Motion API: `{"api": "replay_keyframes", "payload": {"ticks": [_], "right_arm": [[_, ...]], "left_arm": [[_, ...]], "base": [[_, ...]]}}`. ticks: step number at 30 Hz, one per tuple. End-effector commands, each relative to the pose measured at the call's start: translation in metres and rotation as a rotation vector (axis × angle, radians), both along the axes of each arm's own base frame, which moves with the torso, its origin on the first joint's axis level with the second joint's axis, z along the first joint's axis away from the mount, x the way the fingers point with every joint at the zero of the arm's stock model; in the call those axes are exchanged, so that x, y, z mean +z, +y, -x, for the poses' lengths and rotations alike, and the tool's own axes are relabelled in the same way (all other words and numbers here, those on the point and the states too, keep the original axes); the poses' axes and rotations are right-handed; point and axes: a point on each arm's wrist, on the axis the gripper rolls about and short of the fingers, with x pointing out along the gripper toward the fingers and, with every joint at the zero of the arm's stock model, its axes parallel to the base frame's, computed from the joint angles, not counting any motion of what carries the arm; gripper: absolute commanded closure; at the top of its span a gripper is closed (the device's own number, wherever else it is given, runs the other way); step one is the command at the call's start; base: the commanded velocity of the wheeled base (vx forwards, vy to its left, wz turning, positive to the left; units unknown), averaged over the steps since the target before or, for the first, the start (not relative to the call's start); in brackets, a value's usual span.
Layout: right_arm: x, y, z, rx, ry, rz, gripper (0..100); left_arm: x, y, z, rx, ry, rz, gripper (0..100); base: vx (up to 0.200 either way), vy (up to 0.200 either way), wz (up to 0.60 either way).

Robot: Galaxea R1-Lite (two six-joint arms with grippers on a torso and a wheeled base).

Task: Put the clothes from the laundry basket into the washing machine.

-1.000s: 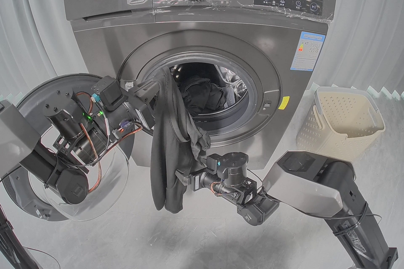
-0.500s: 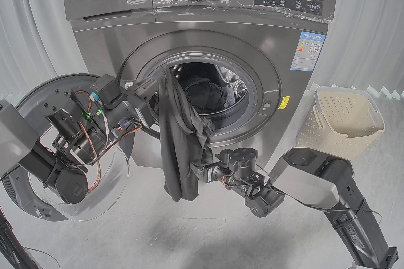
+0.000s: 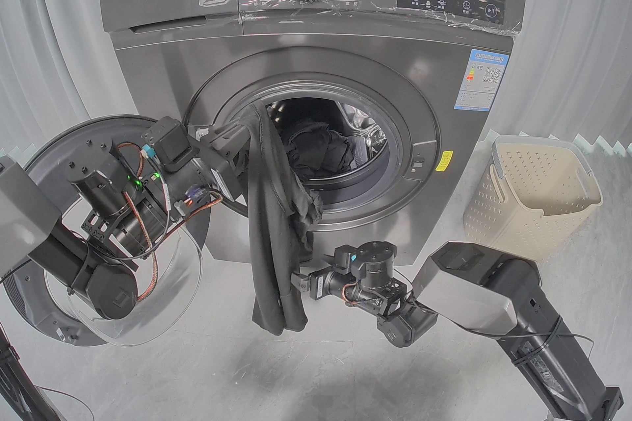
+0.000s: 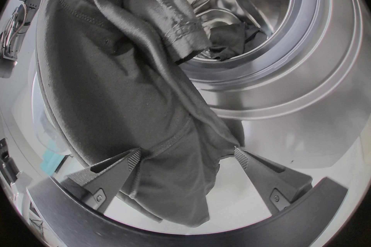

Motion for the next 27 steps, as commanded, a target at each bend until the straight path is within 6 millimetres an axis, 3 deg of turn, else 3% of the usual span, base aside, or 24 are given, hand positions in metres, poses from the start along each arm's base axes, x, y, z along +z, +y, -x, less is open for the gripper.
{"api": "replay_keyframes", "payload": {"ticks": [1, 13, 19, 27], "right_arm": [[-0.013, 0.010, 0.006, 0.045, 0.026, -0.017, 0], [0.007, 0.035, -0.006, 0.122, -0.051, -0.107, 0], [0.005, 0.039, -0.003, 0.130, -0.046, -0.115, 0], [0.002, 0.040, -0.013, 0.101, -0.053, -0.116, 0]], "left_arm": [[0.000, 0.000, 0.000, 0.001, -0.001, 0.000, 100], [0.000, 0.001, -0.001, 0.003, 0.001, 0.000, 100], [-0.001, 0.001, -0.001, 0.003, 0.003, 0.000, 100], [0.000, 0.001, 0.000, 0.001, 0.002, 0.001, 100]], "base": [[0.000, 0.000, 0.00], [0.000, 0.000, 0.00], [0.000, 0.000, 0.00], [0.000, 0.000, 0.00]]}}
